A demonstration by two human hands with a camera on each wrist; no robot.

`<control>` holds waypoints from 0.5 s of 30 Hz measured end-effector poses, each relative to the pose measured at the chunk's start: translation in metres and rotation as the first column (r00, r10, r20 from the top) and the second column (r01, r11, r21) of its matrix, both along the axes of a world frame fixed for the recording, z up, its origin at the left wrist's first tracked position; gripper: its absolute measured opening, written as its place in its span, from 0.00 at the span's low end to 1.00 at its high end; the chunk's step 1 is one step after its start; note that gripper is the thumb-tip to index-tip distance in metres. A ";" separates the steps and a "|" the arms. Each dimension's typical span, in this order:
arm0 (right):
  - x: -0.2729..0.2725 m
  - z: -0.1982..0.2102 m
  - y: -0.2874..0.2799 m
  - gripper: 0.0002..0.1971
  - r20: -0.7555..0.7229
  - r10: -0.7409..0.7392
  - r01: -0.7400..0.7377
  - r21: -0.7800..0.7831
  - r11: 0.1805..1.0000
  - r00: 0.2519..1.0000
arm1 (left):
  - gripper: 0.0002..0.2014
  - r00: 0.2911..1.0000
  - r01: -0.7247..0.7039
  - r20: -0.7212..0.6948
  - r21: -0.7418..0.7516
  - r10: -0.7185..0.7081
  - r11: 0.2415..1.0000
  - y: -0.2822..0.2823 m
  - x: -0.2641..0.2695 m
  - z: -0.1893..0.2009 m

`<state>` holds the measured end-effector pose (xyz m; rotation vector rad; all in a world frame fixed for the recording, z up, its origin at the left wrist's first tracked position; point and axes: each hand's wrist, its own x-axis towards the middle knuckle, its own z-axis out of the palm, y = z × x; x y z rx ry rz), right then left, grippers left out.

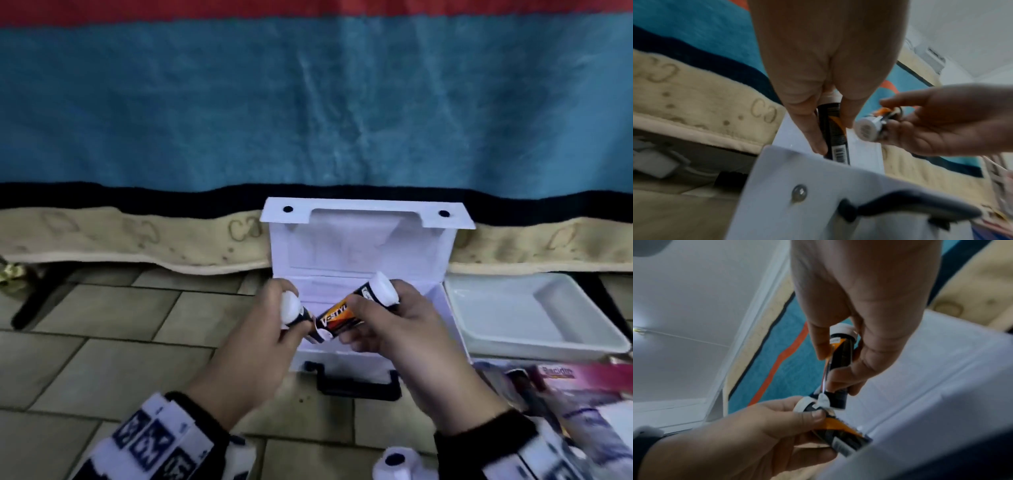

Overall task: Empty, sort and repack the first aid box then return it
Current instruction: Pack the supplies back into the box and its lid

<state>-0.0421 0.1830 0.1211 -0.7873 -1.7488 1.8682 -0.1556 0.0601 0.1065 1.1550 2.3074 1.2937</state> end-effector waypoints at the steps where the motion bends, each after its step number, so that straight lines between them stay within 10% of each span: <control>1: -0.011 -0.005 -0.006 0.08 0.012 -0.041 0.041 -0.024 0.999 0.999 | 0.12 0.996 0.029 -0.083 -0.060 -0.034 0.998 -0.004 -0.006 -0.008; 7: -0.041 -0.021 -0.006 0.04 0.080 -0.222 0.226 -0.050 0.973 0.972 | 0.10 0.935 0.157 -0.277 -0.231 -0.220 0.960 -0.009 -0.028 -0.020; 15: -0.069 -0.043 0.003 0.03 0.284 -0.048 0.032 0.061 0.998 0.958 | 0.18 0.911 -0.123 -0.406 -0.432 -0.071 0.893 -0.010 -0.051 -0.015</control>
